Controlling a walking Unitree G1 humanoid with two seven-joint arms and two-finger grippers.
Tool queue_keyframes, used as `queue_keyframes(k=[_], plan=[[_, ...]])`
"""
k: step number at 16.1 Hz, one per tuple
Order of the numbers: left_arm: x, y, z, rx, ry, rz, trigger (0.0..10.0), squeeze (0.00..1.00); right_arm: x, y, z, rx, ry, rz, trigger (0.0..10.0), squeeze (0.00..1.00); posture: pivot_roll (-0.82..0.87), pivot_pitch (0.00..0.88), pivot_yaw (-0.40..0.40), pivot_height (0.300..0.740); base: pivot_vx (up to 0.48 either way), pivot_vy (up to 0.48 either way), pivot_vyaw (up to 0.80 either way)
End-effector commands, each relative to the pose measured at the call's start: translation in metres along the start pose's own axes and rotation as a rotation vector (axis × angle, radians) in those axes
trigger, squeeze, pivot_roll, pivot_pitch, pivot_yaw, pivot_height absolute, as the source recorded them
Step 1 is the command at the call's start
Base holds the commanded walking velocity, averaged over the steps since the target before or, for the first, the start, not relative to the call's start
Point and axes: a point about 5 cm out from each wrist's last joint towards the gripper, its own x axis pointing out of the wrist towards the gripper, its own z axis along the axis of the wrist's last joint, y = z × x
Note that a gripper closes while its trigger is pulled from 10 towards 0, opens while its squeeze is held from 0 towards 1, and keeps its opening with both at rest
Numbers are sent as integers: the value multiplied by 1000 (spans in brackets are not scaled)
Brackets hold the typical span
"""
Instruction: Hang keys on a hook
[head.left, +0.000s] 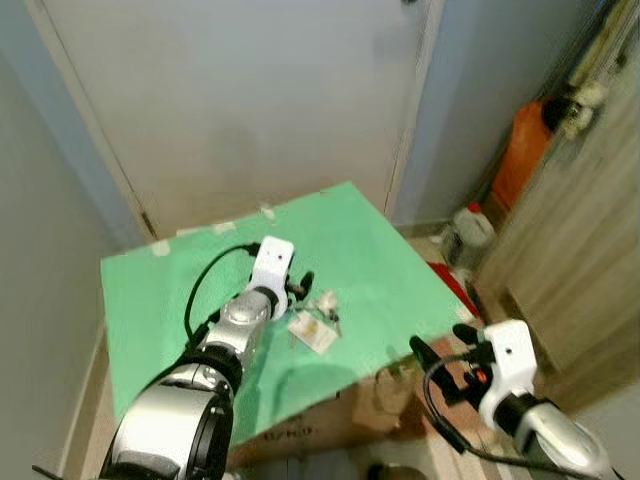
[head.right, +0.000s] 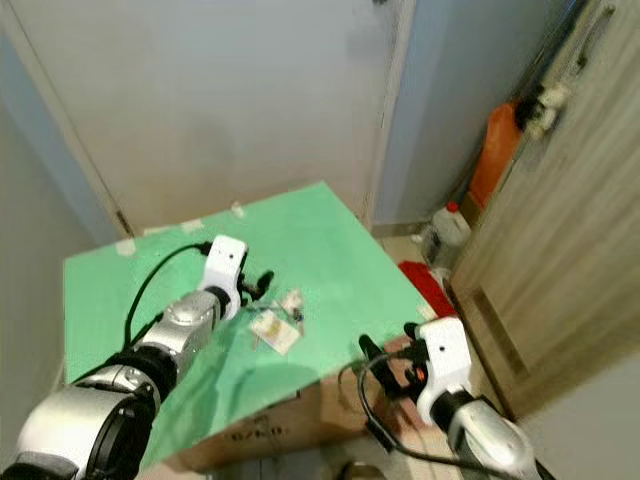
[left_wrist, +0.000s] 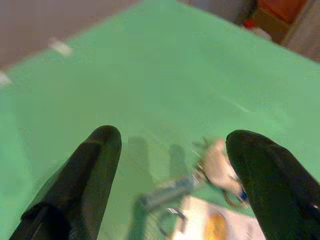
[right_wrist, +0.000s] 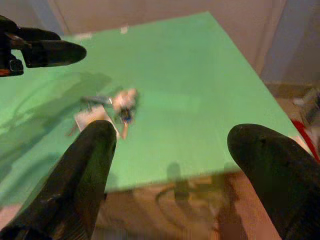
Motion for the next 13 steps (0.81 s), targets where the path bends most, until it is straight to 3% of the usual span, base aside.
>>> queue_keyframes(k=[1,3,5,8,13], plan=[[-1,1,-5,-12,19,-7,10000,0,-8,-1,4,-8,4,-3,10000,0,-297,108,19,740,0,0,0],[-5,5,-14,-35,44,-10,10000,0,-24,-2,3,-13,33,-14,10000,0,-339,152,1,740,0,0,0],[-9,17,-23,-47,75,60,10000,0,-40,-2,0,-20,72,-22,10000,0,-365,176,-9,740,0,0,0],[-13,27,-29,-27,100,144,10000,0,-49,-2,-1,-15,93,-30,10000,0,-374,188,-14,740,0,0,0],[-14,21,-37,-88,116,81,10000,0,-52,1,1,-6,108,-27,10000,0,-377,197,-20,740,0,0,0]])
